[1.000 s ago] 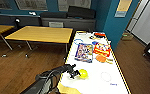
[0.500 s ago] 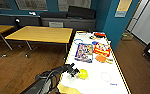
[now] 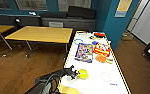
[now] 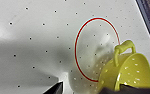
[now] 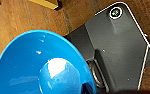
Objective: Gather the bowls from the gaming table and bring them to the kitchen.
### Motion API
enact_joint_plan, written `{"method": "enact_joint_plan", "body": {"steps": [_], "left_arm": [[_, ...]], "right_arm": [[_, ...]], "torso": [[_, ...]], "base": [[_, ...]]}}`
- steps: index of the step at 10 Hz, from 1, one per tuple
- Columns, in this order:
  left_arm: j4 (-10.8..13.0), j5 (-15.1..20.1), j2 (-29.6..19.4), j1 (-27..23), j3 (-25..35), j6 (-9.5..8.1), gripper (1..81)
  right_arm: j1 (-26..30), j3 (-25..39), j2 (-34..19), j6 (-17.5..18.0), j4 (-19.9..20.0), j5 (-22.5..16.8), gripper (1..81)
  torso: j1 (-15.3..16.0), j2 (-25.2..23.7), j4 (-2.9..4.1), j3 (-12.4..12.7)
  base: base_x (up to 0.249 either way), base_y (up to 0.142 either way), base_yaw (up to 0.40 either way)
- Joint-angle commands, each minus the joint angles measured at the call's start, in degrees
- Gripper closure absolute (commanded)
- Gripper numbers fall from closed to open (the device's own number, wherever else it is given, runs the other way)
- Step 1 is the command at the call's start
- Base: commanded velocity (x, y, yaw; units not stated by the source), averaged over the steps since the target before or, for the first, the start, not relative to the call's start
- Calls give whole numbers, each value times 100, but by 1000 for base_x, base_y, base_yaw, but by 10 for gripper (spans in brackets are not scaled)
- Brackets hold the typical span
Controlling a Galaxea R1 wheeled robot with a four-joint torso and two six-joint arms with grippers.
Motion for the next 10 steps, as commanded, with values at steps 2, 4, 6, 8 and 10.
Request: {"method": "enact_joint_plan", "body": {"steps": [2, 4, 6, 8, 10], "left_arm": [[-45, 195, 331, -870, 190, 43, 10], [138, 230, 340, -738, 260, 69, 10], [201, 230, 340, -632, 269, 69, 10], [375, 239, 340, -588, 304, 95, 10], [693, 336, 314, -580, 568, 131, 811]], "right_arm": [[183, 127, -152, 3, -101, -284, 811], [183, 110, -152, 3, -101, -284, 811], [191, 83, -134, 3, -92, -284, 811], [201, 66, -117, 3, -74, -284, 811], [218, 48, -108, 3, -74, -293, 811]], "torso": [[0, 0, 0, 0], [0, 0, 0, 0], [0, 0, 0, 0], [0, 0, 0, 0], [0, 0, 0, 0]], "base": [[0, 0, 0], [0, 0, 0], [0, 0, 0], [0, 0, 0], [0, 0, 0]]}}
